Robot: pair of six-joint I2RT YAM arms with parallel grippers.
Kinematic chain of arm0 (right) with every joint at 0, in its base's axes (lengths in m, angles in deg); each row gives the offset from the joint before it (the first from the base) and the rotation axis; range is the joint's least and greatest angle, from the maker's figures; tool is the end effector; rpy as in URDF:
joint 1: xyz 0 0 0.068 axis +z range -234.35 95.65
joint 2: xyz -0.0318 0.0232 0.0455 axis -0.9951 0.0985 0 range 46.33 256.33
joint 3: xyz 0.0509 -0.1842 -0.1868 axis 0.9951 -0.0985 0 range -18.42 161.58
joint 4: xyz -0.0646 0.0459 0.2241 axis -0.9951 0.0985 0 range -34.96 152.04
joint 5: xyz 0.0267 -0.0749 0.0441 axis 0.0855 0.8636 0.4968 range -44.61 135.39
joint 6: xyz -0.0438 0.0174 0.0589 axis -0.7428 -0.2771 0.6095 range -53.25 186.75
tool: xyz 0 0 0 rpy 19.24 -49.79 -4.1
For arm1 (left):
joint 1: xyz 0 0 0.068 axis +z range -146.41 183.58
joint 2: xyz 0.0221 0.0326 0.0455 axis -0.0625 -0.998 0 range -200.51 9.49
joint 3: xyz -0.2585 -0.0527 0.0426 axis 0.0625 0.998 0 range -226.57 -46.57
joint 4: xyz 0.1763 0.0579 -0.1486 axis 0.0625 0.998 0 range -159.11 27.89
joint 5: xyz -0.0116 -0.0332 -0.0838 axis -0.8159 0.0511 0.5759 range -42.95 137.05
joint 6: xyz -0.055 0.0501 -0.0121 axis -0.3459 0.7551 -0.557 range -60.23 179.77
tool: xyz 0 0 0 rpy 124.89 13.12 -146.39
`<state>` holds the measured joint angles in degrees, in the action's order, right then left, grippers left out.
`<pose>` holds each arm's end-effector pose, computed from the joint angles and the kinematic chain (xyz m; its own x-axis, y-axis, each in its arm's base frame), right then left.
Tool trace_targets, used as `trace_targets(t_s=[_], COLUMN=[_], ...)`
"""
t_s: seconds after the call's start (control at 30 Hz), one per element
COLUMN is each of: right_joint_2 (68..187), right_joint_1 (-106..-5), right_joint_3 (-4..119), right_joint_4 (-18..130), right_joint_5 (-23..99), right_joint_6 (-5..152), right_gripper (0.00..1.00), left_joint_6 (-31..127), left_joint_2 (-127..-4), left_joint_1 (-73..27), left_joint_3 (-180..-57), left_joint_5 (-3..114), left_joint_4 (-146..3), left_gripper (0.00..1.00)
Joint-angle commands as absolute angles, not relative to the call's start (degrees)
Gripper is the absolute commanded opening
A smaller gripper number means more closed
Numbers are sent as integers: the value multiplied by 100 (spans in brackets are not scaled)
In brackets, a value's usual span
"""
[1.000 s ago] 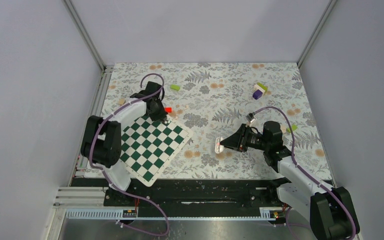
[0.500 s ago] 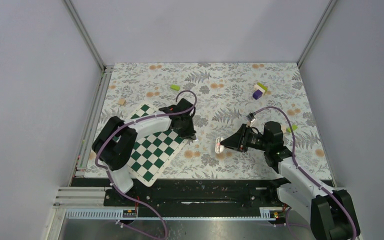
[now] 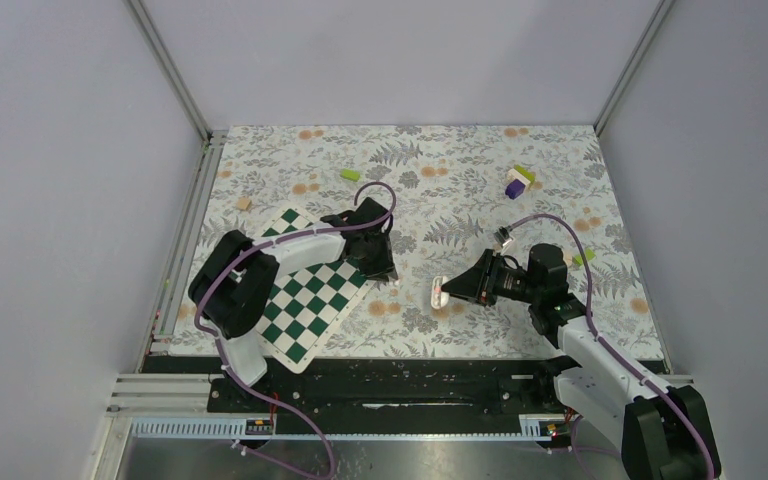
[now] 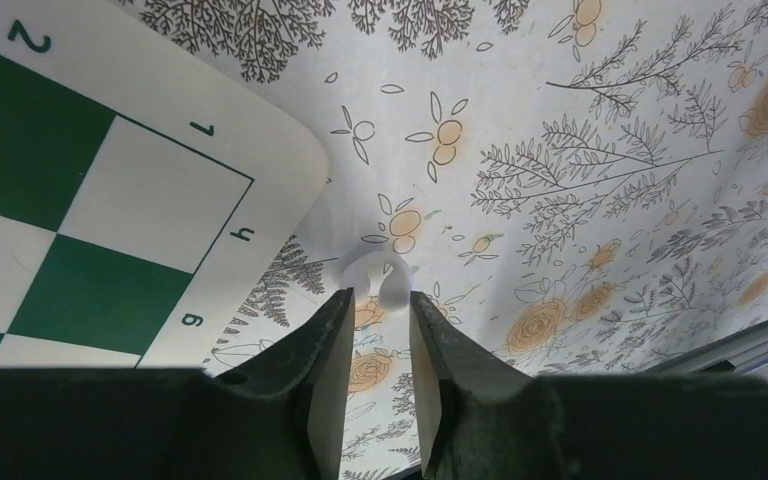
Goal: Insert the wireless bluetooth earbuds into the charging case
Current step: Pick up the right earbud from the center of the board.
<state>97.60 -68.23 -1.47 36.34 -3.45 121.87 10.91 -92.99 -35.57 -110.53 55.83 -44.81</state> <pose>0.1645 0.0974 0.2095 -0.8692 0.3108 -0.3846 -0.2907 0.3079 0.9059 0.2634 -0.2268 0.1542 -0.9645 -0.1744 -0.1983 -0.0733 0.8982 -0.4334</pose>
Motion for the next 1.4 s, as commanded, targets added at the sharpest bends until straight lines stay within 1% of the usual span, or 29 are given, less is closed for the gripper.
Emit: trace_targets(t_s=[0.0, 0.1, 0.17, 0.23, 0.37, 0.4, 0.47, 0.5, 0.67, 1.03, 1.13, 1.37], right_joint_2=[9768, 9802, 9818, 9829, 9777, 9759, 9741, 9732, 9711, 9629, 9665, 9707], right_joint_1=[-6774, -6774, -6774, -6774, -6771, -6773, -6769, -6773, -6774, -6774, -6774, -6774], right_joint_3=[-70, -67, -72, -83, -109, -115, -143, -147, -155, -169, -170, -142], right_joint_4=[3453, 3423, 3385, 3376, 3399, 3422, 3423, 3429, 3415, 3502, 3450, 3455], right_joint_5=[-331, -340, -351, -348, -348, -340, -339, -344, -330, -326, -328, -331], right_joint_6=[12099, 12100, 12113, 12118, 12116, 12109, 12109, 12113, 12117, 12092, 12117, 12107], right_gripper=[0, 0, 0, 0, 0, 0, 0, 0, 0, 0, 0, 0], left_joint_6=[1430, 1604, 1722, 1805, 1815, 1778, 1627, 1558, 1470, 1591, 1662, 1659], left_joint_2=[-8936, -8805, -8759, -8717, -8764, -8767, -8716, -8664, -8963, -9527, -9487, -9233], left_joint_1=[-3641, -3667, -3674, -3672, -3671, -3663, -3667, -3660, -3649, -3684, -3785, -4037], left_joint_3=[-11301, -11302, -11297, -11215, -11083, -11038, -10896, -10781, -10745, -10893, -10748, -10669], left_joint_5=[5562, 5560, 5497, 5494, 5398, 5326, 5074, 4948, 4831, 5063, 5289, 5452], left_joint_4=[-4287, -4216, -4217, -4337, -4338, -4340, -4390, -4497, -4543, -4845, -5187, -4962], left_gripper=[31, 39, 42, 42, 39, 37, 28, 25, 21, 20, 20, 20])
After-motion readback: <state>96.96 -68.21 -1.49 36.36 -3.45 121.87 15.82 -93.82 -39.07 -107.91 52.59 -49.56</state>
